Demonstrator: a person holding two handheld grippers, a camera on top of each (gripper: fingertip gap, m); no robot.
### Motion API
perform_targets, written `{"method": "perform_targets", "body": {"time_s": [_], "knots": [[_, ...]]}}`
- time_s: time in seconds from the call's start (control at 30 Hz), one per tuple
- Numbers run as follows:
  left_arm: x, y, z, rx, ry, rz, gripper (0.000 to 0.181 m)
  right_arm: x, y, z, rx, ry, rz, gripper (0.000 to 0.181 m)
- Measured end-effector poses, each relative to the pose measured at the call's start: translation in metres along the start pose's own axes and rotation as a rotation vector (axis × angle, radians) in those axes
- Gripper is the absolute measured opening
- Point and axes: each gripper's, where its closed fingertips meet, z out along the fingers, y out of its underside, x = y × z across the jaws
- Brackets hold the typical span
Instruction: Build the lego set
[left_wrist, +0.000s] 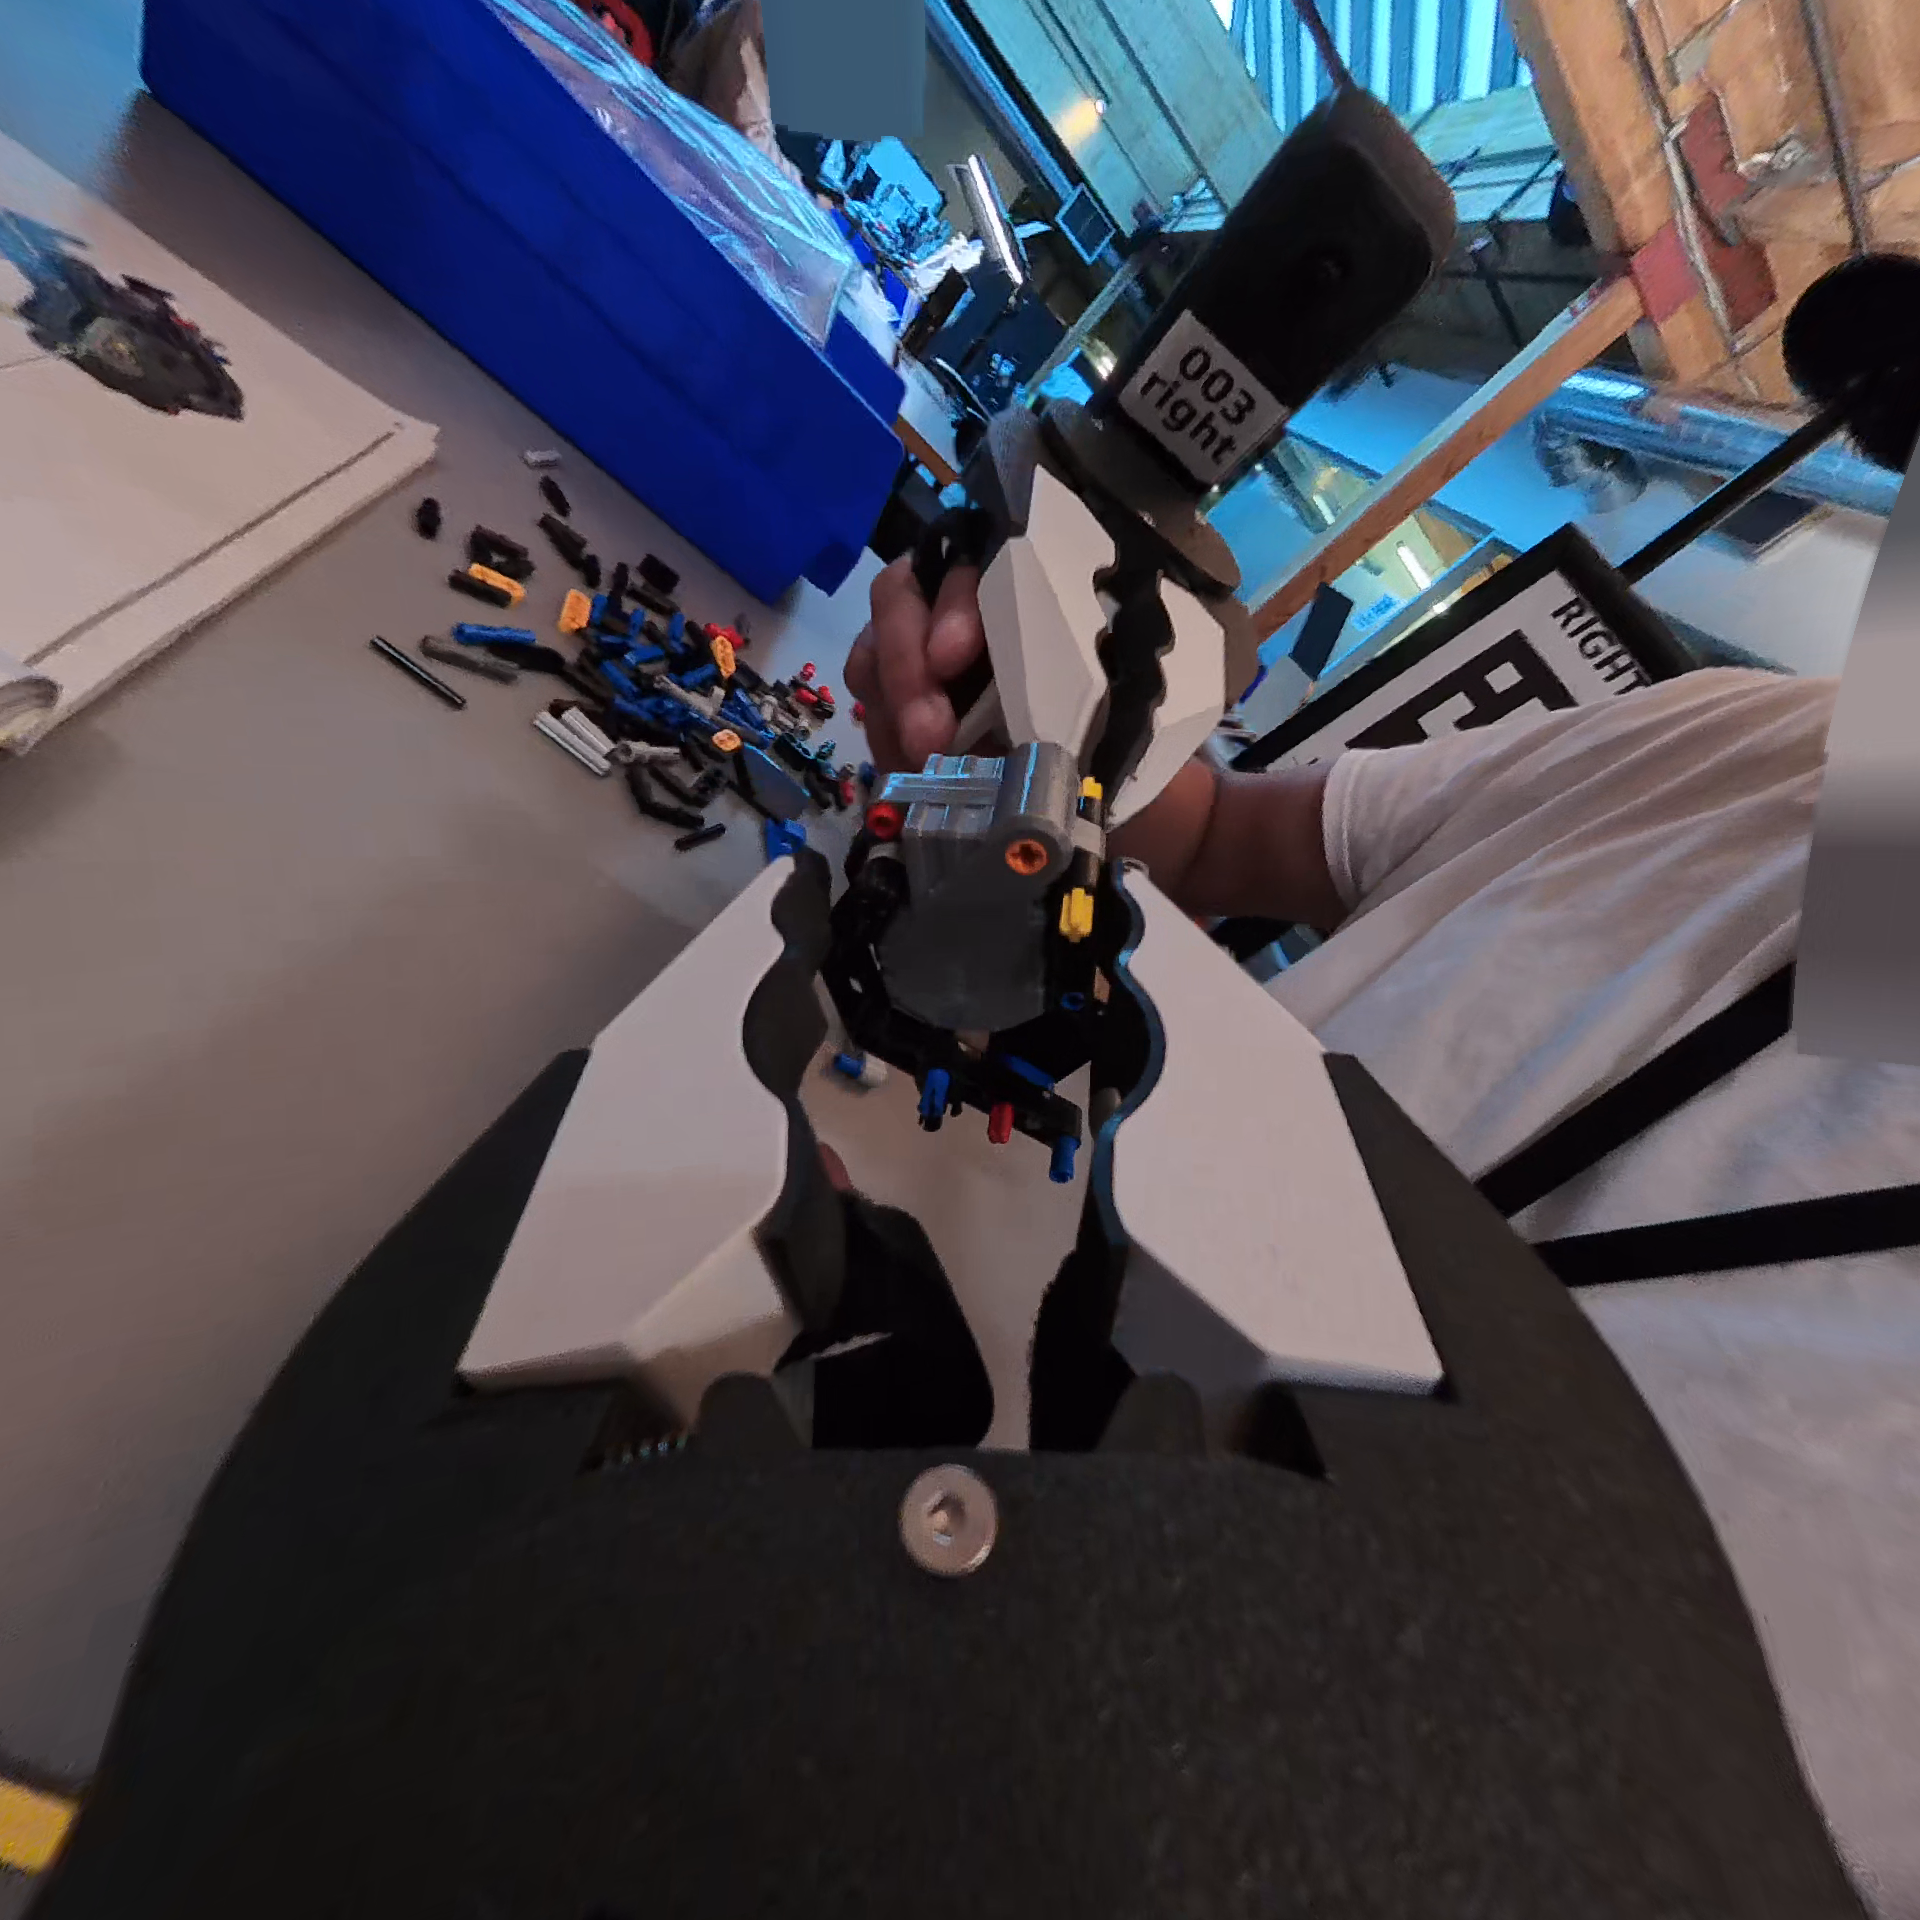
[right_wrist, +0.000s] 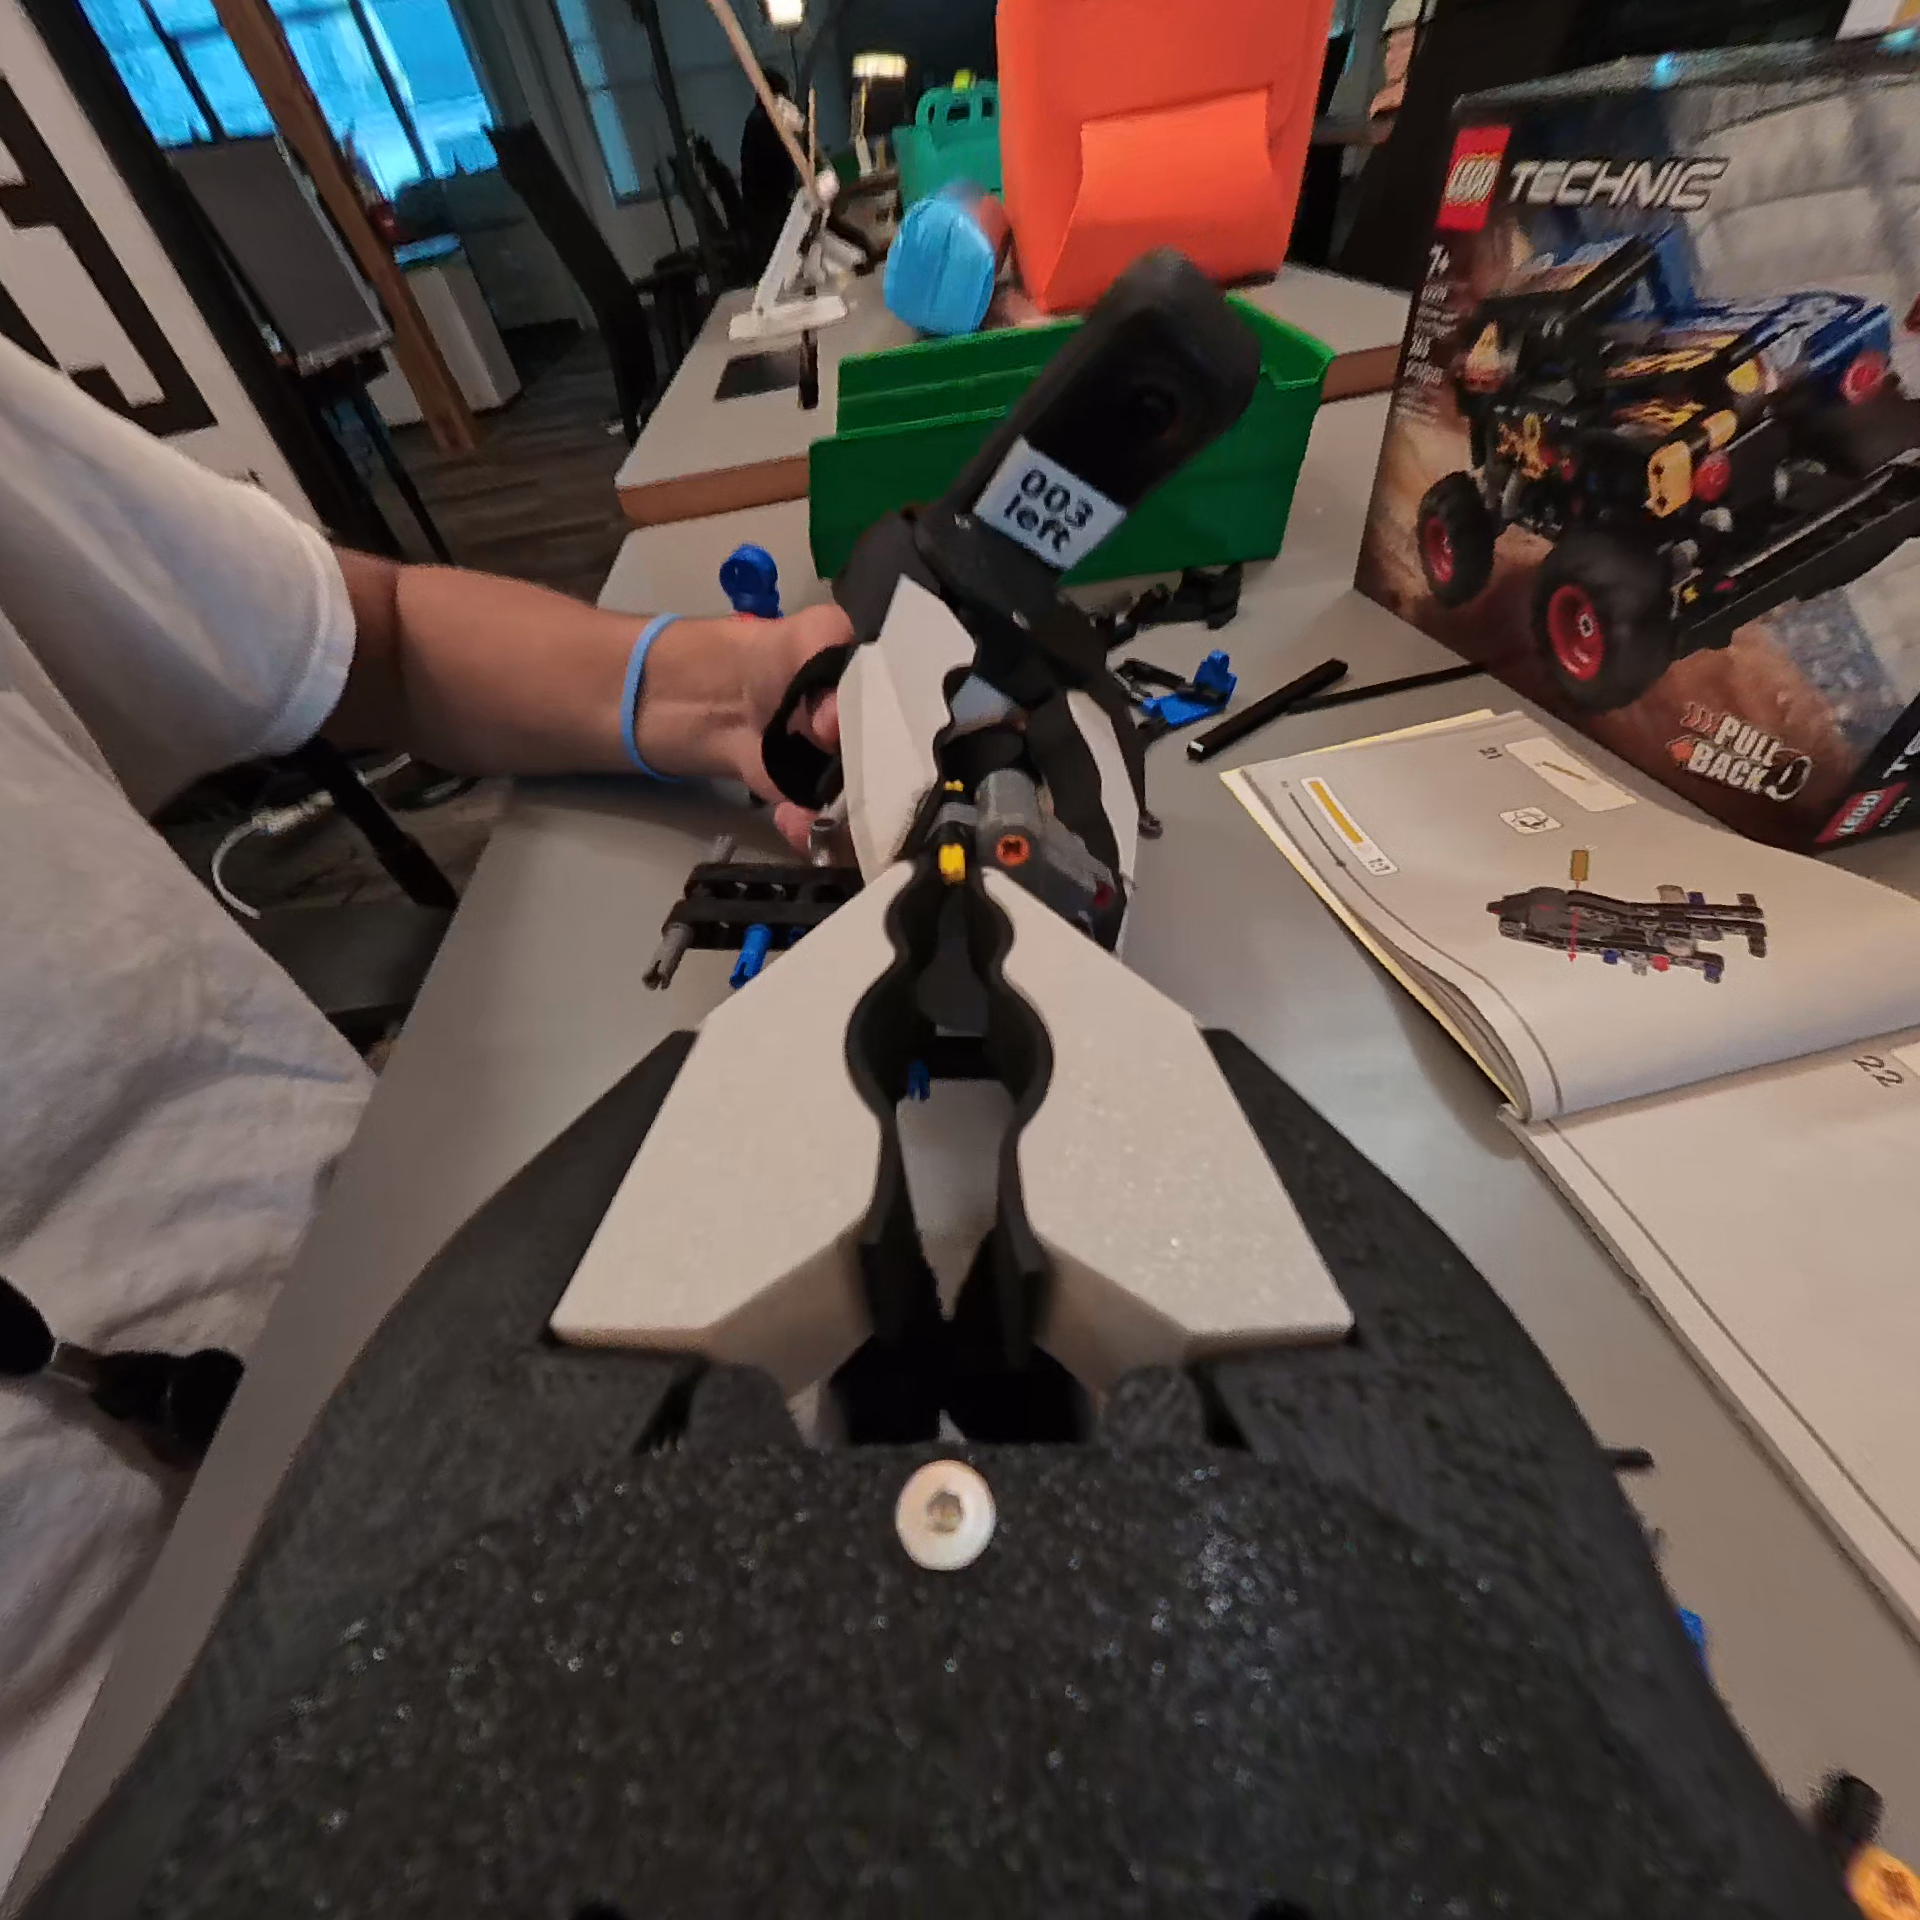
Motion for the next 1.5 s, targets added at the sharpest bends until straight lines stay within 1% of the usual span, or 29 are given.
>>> {"method": "perform_targets", "body": {"time_s": [0.03,0.07,0.1,0.13,0.17,0.2,0.23,0.3,0.37,0.43,0.5,0.57,0.7,0.73,0.8,0.87,0.9,0.93,1.0,1.07,1.13,1.2,1.23,1.37,1.43,1.5], "knots": [[-0.001,0.0,-0.001,-0.004,-0.021,0.029,0.05,0.005,0.003,-0.003,-0.042,0.02,-0.024,0.015],[-0.003,-0.001,-0.004,-0.017,-0.047,0.053,0.05,0.012,0.007,-0.01,-0.088,0.054,-0.057,0.021],[-0.007,-0.002,-0.009,-0.02,-0.082,0.08,0.05,0.015,0.013,-0.019,-0.14,0.052,-0.087,0.02],[-0.011,-0.006,-0.015,-0.007,-0.119,0.104,0.05,0.007,0.027,-0.026,-0.228,-0.02,-0.108,0.023],[-0.014,-0.009,-0.02,0.004,-0.146,0.121,0.05,-0.005,0.049,-0.032,-0.344,-0.122,-0.115,0.034],[-0.018,-0.011,-0.026,0.006,-0.175,0.141,0.05,-0.011,0.071,-0.036,-0.45,-0.173,-0.11,0.042],[-0.023,-0.012,-0.03,0.007,-0.212,0.161,0.05,-0.012,0.087,-0.035,-0.519,-0.182,-0.113,0.042],[-0.035,-0.012,-0.035,0.004,-0.284,0.186,0.05,-0.022,0.11,-0.032,-0.603,-0.252,-0.106,0.039],[-0.041,-0.011,-0.036,0.013,-0.307,0.18,0.05,-0.023,0.127,-0.03,-0.679,-0.264,-0.142,0.036],[-0.042,-0.009,-0.034,0.008,-0.309,0.178,0.05,-0.026,0.124,-0.026,-0.652,-0.264,-0.199,0.025],[-0.042,-0.009,-0.033,0.004,-0.315,0.195,0.05,-0.022,0.128,-0.027,-0.681,-0.229,-0.242,0.021],[-0.038,-0.009,-0.031,0.011,-0.294,0.202,0.049,-0.019,0.126,-0.023,-0.665,-0.205,-0.257,0.011],[-0.026,-0.01,-0.026,0.033,-0.219,0.202,0.049,-0.007,0.123,-0.02,-0.645,-0.146,-0.263,0.009],[-0.022,-0.01,-0.025,0.037,-0.193,0.196,0.05,-0.007,0.113,-0.019,-0.595,-0.15,-0.243,0.008],[-0.008,-0.011,-0.023,0.055,-0.102,0.162,0.05,-0.01,0.074,-0.018,-0.389,-0.189,-0.139,0.007],[0.006,-0.016,-0.022,0.096,-0.009,0.133,0.05,-0.01,0.034,-0.025,-0.177,-0.213,-0.045,0.007],[0.009,-0.017,-0.022,0.108,0.015,0.128,0.049,-0.008,0.024,-0.028,-0.113,-0.218,-0.015,0.007],[0.01,-0.017,-0.021,0.111,0.019,0.131,0.049,-0.005,0.028,-0.029,-0.142,-0.211,-0.004,0.007],[0.008,-0.013,-0.019,0.084,0.006,0.132,0.049,-0.003,0.066,-0.028,-0.36,-0.196,-0.044,0.007],[0.004,-0.011,-0.018,0.073,-0.019,0.128,0.049,-0.023,0.092,-0.032,-0.509,-0.285,-0.125,0.007],[-0.001,-0.008,-0.018,0.048,-0.049,0.135,0.049,-0.036,0.111,-0.039,-0.631,-0.314,-0.27,0.007],[-0.007,-0.006,-0.018,0.03,-0.091,0.151,0.049,-0.043,0.122,-0.043,-0.686,-0.309,-0.399,0.007],[-0.009,-0.005,-0.018,0.025,-0.097,0.15,0.049,-0.046,0.126,-0.043,-0.704,-0.319,-0.432,0.007],[-0.013,-0.004,-0.017,0.016,-0.12,0.145,0.049,-0.054,0.137,-0.043,-0.755,-0.368,-0.393,0.007],[-0.014,-0.003,-0.017,0.009,-0.134,0.157,0.049,-0.056,0.136,-0.041,-0.742,-0.374,-0.393,0.008],[-0.013,-0.004,-0.018,0.011,-0.136,0.16,0.049,-0.056,0.136,-0.041,-0.749,-0.366,-0.397,0.013]]}}
